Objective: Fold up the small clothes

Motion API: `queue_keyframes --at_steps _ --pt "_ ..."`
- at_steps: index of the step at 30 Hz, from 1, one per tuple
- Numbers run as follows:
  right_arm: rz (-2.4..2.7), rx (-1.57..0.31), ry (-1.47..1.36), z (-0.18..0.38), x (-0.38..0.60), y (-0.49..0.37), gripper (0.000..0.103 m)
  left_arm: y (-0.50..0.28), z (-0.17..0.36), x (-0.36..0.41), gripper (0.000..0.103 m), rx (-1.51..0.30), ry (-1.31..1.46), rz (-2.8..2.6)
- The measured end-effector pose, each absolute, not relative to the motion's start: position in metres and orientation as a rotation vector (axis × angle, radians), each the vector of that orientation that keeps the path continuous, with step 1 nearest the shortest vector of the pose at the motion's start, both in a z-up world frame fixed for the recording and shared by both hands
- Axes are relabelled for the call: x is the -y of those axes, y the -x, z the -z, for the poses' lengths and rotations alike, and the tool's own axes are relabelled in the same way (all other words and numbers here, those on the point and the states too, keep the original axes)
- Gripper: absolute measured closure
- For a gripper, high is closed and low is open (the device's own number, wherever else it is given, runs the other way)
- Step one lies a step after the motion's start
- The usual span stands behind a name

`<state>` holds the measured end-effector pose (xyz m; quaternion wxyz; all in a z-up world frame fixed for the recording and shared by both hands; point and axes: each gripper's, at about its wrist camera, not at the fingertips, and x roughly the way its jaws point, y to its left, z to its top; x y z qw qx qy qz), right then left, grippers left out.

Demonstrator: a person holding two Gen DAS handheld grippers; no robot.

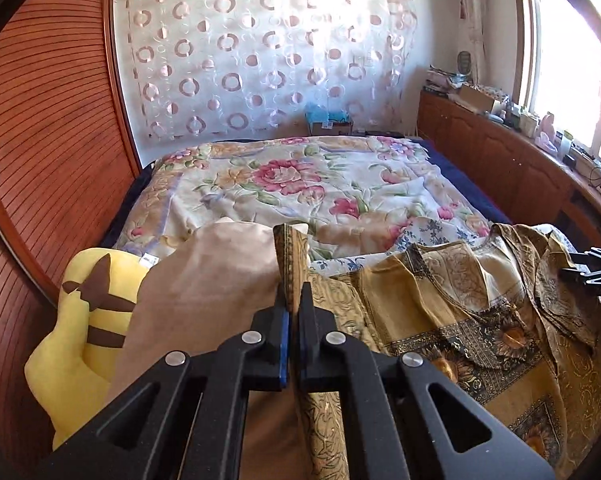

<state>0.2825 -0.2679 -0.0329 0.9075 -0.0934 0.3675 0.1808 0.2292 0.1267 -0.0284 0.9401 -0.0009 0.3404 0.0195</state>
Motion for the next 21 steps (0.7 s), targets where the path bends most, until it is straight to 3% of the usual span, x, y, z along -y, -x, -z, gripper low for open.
queue_keyframes --at_steps 21 --pt "-0.353 -0.799 0.114 0.024 0.28 -0.305 0.035 -0.218 0.028 -0.102 0.099 -0.682 0.027 0.05"
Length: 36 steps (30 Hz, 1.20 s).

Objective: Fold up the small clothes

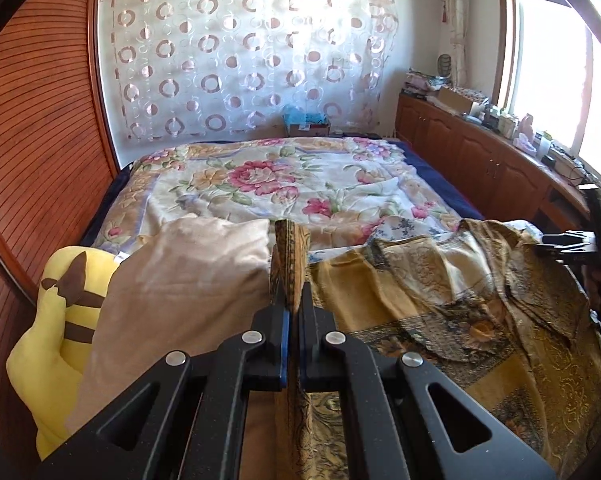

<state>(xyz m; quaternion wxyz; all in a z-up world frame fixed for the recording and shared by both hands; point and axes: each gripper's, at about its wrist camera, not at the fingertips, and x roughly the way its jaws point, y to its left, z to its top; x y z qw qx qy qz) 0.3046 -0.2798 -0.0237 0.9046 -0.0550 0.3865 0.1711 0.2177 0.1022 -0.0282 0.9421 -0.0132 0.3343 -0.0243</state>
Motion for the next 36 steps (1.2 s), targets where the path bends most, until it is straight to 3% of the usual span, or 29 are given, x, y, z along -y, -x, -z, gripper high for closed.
queue_keyframes --at_steps 2,4,5,8,22,36 --pt "-0.364 -0.825 0.104 0.028 0.278 -0.313 0.036 -0.212 0.023 -0.098 0.099 -0.669 0.029 0.064" --pt "-0.386 -0.821 0.122 0.028 0.274 -0.314 0.055 -0.205 0.018 -0.094 0.099 -0.659 0.032 0.082" --pt "-0.412 -0.815 0.125 0.027 0.273 -0.314 0.07 -0.202 0.016 -0.093 0.099 -0.655 0.031 0.089" --pt "-0.437 -0.828 0.119 0.025 0.274 -0.313 0.092 -0.191 0.008 -0.089 0.1 -0.636 0.035 0.106" --pt "-0.455 -0.518 0.108 -0.044 0.285 -0.186 0.095 -0.117 -0.015 -0.09 0.1 -0.528 0.063 0.119" --pt "-0.442 -0.435 0.098 -0.024 0.311 -0.021 0.095 -0.012 -0.003 -0.11 0.1 -0.474 0.115 0.102"
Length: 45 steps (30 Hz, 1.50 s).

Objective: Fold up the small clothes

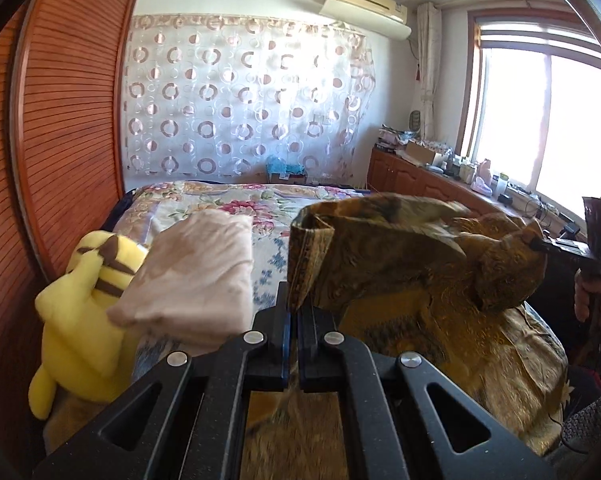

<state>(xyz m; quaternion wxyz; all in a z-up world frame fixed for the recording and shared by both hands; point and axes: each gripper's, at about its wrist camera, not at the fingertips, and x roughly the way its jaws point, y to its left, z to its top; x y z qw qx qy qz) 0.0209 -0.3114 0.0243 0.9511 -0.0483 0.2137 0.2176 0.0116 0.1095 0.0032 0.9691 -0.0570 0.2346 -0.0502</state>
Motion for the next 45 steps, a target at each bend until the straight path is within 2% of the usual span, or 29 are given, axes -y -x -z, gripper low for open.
queue_keyframes --at_steps 9,12,21,22,23,27,29,31,32,33,35,38,45 --pt "-0.42 -0.483 0.019 0.011 0.351 0.082 0.095 0.045 0.032 -0.143 0.1 -0.531 0.209 0.046" --pt "-0.412 -0.524 0.045 0.019 0.353 0.1 0.095 0.048 0.037 -0.135 0.1 -0.56 0.164 0.045" --pt "-0.41 -0.61 0.105 0.026 0.341 0.115 0.095 0.058 0.06 -0.13 0.099 -0.633 0.111 0.038" --pt "-0.409 -0.615 0.104 0.02 0.341 0.107 0.094 0.057 0.061 -0.13 0.099 -0.638 0.106 0.041" --pt "-0.409 -0.617 0.104 0.017 0.34 0.1 0.089 0.058 0.061 -0.13 0.099 -0.638 0.101 0.043" --pt "-0.404 -0.598 0.105 0.006 0.339 0.096 0.076 0.066 0.051 -0.132 0.071 -0.606 0.083 0.051" --pt "-0.402 -0.576 0.103 0.005 0.341 0.098 0.07 0.07 0.043 -0.133 0.062 -0.579 0.081 0.058" --pt "-0.4 -0.55 0.096 -0.003 0.346 0.105 0.068 0.073 0.036 -0.135 0.058 -0.559 0.079 0.063" --pt "-0.399 -0.54 0.092 -0.005 0.347 0.107 0.067 0.073 0.032 -0.135 0.051 -0.551 0.075 0.063" --pt "-0.398 -0.527 0.089 -0.01 0.349 0.109 0.064 0.075 0.028 -0.134 0.038 -0.538 0.07 0.064" --pt "-0.399 -0.502 0.081 -0.016 0.351 0.112 0.062 0.076 0.022 -0.132 0.025 -0.517 0.064 0.073" --pt "-0.388 -0.471 0.083 -0.02 0.354 0.118 0.054 0.077 0.015 -0.128 0.025 -0.501 0.052 0.08" --pt "-0.318 -0.458 0.097 -0.017 0.346 0.093 0.053 0.072 0.004 -0.123 0.025 -0.472 0.031 0.052"
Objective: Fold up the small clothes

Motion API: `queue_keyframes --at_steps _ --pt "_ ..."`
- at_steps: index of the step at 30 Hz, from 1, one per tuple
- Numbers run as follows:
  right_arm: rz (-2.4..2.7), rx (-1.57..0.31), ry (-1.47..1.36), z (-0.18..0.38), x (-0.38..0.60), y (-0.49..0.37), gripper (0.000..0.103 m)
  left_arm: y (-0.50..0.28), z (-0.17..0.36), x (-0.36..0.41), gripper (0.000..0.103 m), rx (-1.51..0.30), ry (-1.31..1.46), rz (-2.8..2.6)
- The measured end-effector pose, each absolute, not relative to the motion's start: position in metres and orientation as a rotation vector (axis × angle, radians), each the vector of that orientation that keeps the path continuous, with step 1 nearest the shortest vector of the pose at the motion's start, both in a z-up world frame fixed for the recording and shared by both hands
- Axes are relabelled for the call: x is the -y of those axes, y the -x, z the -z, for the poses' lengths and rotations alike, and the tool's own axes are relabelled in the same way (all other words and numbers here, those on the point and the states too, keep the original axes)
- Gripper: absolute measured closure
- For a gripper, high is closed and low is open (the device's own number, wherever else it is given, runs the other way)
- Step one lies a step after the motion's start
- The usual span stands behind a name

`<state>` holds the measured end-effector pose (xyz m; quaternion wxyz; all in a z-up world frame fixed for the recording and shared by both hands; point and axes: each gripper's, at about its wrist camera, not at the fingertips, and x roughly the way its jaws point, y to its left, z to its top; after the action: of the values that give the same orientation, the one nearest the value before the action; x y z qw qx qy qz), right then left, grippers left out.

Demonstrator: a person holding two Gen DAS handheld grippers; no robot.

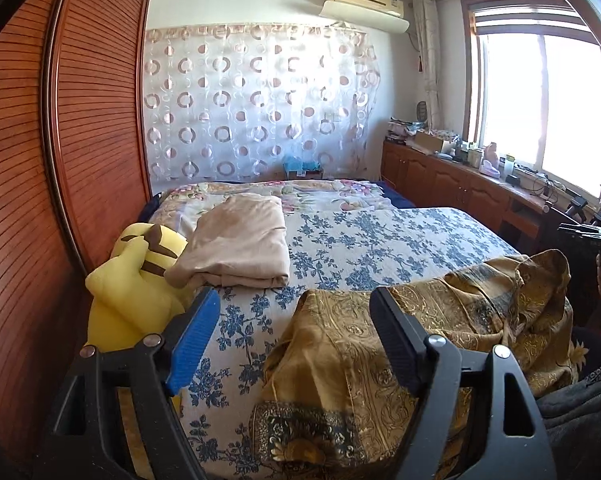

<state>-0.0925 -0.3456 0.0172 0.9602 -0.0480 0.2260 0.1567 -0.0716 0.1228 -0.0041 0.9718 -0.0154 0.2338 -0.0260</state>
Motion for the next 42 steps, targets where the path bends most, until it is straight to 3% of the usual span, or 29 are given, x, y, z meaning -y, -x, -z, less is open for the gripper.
queue_keyframes --at_steps 4,9,21,35,39,42 --pt "-0.311 -0.483 0.087 -0.012 0.338 0.059 0.053 0.056 0.008 -0.127 0.025 -0.497 0.044 0.049" --pt "-0.293 -0.566 0.094 0.002 0.335 0.02 0.04 0.041 0.019 -0.136 0.025 -0.543 0.064 0.018" --pt "-0.248 -0.756 0.033 0.04 0.339 -0.018 0.039 0.019 0.036 -0.14 0.025 -0.612 0.107 0.039" --pt "-0.23 -0.723 0.049 0.05 0.334 -0.02 0.035 -0.073 0.065 -0.136 0.025 -0.862 0.052 0.151" --pt "-0.232 -0.721 0.045 0.051 0.335 -0.02 0.035 -0.082 0.088 -0.123 0.039 -0.96 0.018 0.17" --pt "-0.232 -0.721 0.045 0.051 0.335 -0.02 0.035 -0.075 0.095 -0.117 0.04 -0.973 0.019 0.188"
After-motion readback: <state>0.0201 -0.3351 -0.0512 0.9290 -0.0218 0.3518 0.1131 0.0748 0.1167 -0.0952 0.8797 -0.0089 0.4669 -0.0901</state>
